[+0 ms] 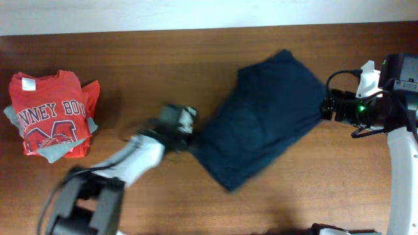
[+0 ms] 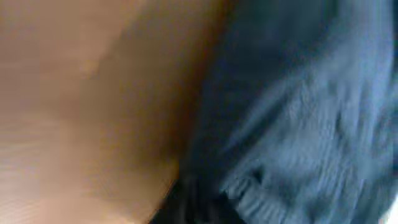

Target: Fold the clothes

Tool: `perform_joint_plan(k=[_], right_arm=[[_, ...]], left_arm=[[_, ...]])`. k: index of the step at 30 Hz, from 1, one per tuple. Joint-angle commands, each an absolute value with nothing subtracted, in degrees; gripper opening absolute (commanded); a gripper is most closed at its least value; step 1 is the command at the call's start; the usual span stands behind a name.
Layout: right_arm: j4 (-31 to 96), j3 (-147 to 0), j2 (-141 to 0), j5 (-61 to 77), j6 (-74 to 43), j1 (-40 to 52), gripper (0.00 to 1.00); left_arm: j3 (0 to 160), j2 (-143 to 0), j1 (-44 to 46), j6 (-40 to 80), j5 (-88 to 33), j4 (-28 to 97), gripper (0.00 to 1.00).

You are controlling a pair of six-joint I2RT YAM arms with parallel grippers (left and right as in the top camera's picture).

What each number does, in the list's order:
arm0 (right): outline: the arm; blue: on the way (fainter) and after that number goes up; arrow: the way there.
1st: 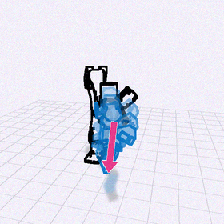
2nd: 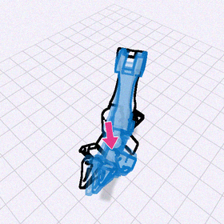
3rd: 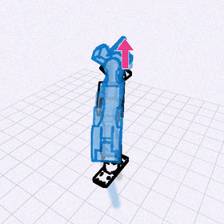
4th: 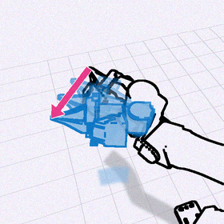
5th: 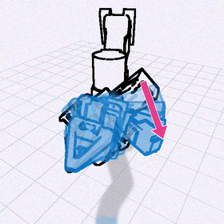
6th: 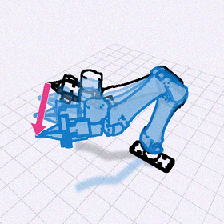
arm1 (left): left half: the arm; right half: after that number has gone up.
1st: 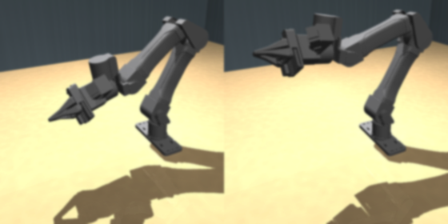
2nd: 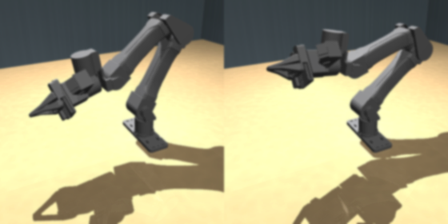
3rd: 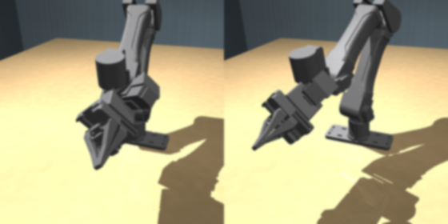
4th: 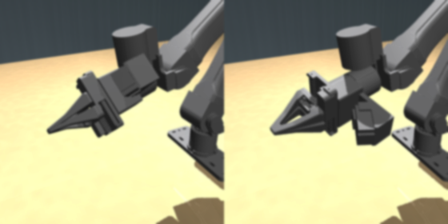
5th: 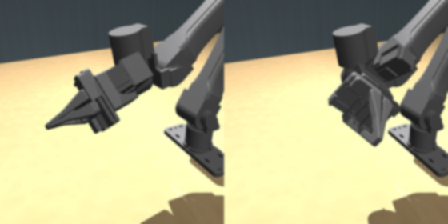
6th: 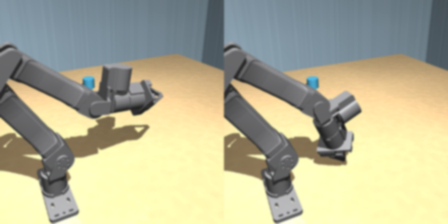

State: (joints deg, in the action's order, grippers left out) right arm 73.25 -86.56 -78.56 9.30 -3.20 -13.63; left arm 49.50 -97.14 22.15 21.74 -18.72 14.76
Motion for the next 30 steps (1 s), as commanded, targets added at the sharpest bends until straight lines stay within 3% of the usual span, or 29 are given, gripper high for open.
perform_joint_plan(k=[1,3,5,7,10,15,24,30], right_arm=[[73.14,-87.39,-78.26,9.63,-3.22,-13.91,0.99],[73.10,-87.35,-78.50,9.61,-3.20,-13.91,0.99],[73.10,-87.33,-78.89,9.39,-3.20,-13.91,0.99],[73.10,-87.31,-79.64,8.16,-3.20,-13.91,0.99],[73.12,-87.18,-82.43,6.81,-3.20,-13.91,0.99],[73.36,-87.18,-87.02,7.03,-3.22,-13.91,0.99],[73.80,-87.18,-88.60,7.03,-3.22,-13.91,0.99],[73.80,-87.18,-88.60,7.03,-3.22,-13.91,0.99]], left_arm=[[56.71,-93.17,10.00,17.89,-12.62,16.82,0.71],[60.20,-93.14,5.61,17.89,-21.98,19.84,0.83],[61.34,-93.12,4.49,17.89,-28.56,22.92,0.86],[61.36,-93.12,4.80,17.89,-30.26,26.44,0.99],[61.32,-93.14,7.33,17.89,-30.20,37.21,0.99],[60.77,-93.21,12.32,20.25,-27.79,44.86,0.99],[55.31,-93.30,17.04,34.70,-25.56,43.62,0.99],[51.77,-93.32,19.57,38.28,-25.50,39.29,0.99]])
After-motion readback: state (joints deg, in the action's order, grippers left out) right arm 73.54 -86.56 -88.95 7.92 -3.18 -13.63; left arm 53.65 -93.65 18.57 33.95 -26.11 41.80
